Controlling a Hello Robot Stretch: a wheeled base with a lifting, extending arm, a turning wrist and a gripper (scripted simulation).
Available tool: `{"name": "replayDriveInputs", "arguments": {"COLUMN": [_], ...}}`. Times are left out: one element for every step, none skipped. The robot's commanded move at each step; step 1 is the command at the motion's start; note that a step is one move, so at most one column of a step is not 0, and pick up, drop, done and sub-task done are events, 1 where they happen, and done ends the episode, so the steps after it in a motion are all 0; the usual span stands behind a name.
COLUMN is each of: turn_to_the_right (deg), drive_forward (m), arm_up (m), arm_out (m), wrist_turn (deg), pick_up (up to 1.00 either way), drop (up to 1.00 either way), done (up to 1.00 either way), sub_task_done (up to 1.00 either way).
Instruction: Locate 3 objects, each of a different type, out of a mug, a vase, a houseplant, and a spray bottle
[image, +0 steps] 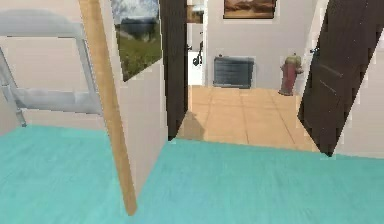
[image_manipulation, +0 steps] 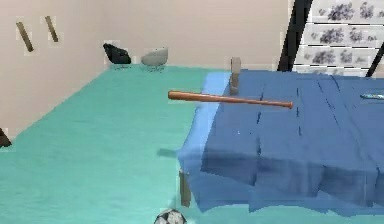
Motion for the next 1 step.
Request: {"name": "replayDriveInputs", "arguments": {"turn_to_the_right": [0.0], "drive_forward": [0.35], "arm_up": [0.00], "arm_out": [0.00], "wrist_turn": [0.0], "pick_up": [0.00], "drop": [0.00], "done": [0.00], "sub_task_done": [0.00]}}
